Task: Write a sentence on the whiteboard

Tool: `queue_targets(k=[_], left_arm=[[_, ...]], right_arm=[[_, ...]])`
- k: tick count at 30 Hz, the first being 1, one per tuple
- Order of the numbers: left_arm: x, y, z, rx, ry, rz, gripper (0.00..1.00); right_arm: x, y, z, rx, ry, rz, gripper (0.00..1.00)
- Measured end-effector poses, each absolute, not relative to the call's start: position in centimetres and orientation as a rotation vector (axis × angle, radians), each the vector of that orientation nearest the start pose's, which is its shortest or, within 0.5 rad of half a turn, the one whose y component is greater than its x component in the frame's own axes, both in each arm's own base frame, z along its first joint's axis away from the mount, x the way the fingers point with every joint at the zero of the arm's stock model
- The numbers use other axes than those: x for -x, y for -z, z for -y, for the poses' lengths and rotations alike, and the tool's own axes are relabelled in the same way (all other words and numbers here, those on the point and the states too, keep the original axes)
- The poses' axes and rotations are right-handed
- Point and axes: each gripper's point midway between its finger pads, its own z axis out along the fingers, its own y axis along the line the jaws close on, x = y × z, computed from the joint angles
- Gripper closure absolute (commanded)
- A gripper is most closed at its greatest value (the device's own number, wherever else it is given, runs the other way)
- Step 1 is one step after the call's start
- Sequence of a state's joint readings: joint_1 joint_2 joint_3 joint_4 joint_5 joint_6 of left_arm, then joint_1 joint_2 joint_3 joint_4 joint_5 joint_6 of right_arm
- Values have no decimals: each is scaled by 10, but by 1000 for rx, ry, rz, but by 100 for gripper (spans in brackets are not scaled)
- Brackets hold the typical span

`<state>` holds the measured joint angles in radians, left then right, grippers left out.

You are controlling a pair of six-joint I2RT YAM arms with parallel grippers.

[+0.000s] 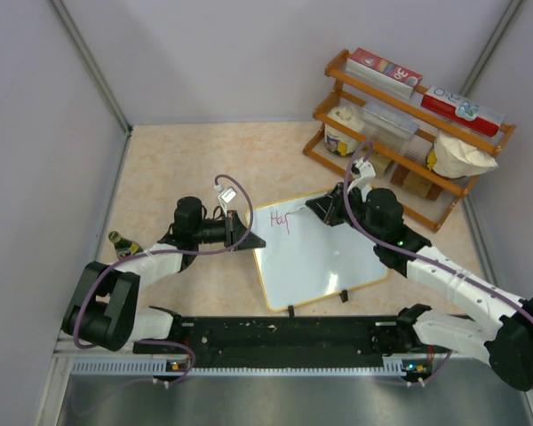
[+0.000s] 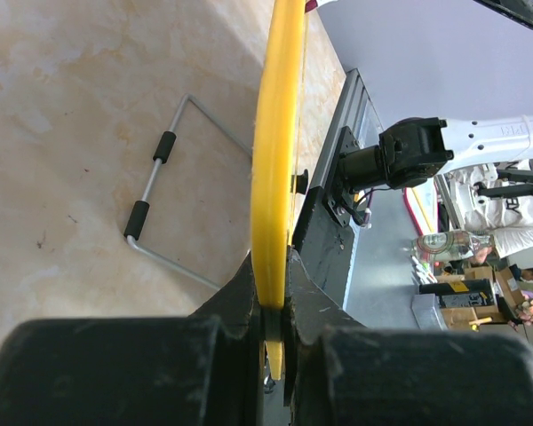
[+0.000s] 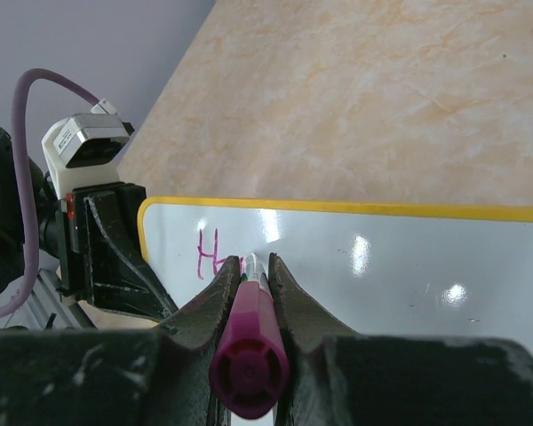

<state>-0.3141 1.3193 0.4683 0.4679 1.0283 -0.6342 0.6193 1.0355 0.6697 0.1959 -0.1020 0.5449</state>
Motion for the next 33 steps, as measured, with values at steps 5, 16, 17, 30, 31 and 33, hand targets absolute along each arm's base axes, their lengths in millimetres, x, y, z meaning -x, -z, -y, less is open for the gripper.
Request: queue_targets(k=[5,16,17,30,31,33], left_arm=[[-217,-140,242,-427,1595,-2062,100],[-217,-139,242,-425,1595,-2066,100],[-217,-139,242,-425,1596,-2066,100],[-217,-139,242,-424,1595,-2066,100],[-217,-139,242,-424,1595,-2066,100],[-217,-139,242,-424,1595,-2066,100]], right_arm=[[-280,-232,-247,146,-926,-1829,100],[-275,-227,-242,145,-924,-1831,100],[-274,-226,-242,146,-925,-1830,100],[-268,-221,-246,176,-966,-1830,100],[-267,-221,-247,175,-971,-1834,100],[-267,-221,-247,174,-976,-1832,100]])
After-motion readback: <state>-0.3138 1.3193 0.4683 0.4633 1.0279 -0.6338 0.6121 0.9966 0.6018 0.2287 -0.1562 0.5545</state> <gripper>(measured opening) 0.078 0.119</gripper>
